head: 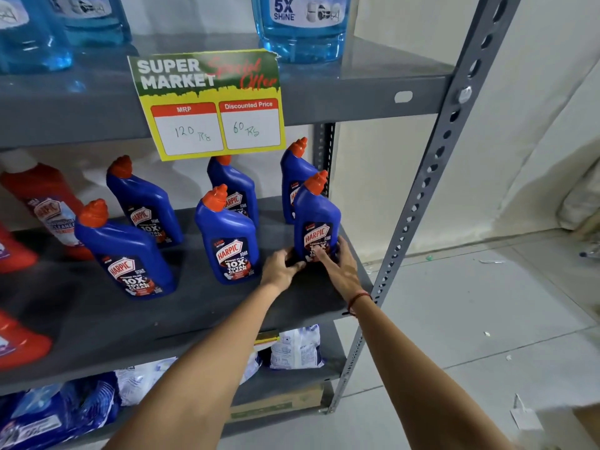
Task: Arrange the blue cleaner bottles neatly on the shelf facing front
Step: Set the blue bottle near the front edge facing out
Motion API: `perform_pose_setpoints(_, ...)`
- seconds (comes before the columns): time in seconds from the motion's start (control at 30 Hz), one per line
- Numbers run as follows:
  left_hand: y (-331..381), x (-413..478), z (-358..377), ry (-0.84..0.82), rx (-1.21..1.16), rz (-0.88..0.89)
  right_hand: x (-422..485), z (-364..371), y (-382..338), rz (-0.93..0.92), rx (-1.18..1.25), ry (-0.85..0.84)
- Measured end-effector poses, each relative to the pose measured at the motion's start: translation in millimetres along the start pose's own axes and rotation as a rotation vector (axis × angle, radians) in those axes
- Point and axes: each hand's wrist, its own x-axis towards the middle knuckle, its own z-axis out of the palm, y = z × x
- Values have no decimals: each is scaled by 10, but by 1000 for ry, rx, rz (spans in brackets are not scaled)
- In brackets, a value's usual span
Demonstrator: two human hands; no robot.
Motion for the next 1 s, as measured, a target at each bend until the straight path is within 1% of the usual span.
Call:
perform_pose_setpoints(0.1, -25, -49, 34, 33, 32, -18, -28, -35, -18, 1, -7, -53)
perform_pose_setpoints(0.17, -28, -112, 71, 50, 34, -22, -80, -48, -14, -14, -12, -60)
perform_pose_setpoints(0.3, -81, -313, 110, 49, 26, 27, -303, -53, 64, -64, -121, -36)
perform_pose_setpoints(0.47, -160, -620, 183, 103, 34, 103, -569, -94, 158, -40, -196, 25)
perform_pose_setpoints(0.63, -156, -774, 202, 100, 17, 141, -732, -128, 147, -43, -189, 29)
perform_pose_setpoints(1.0, -163, -856, 177, 54, 26, 186, -896, -92, 184, -60, -156, 115)
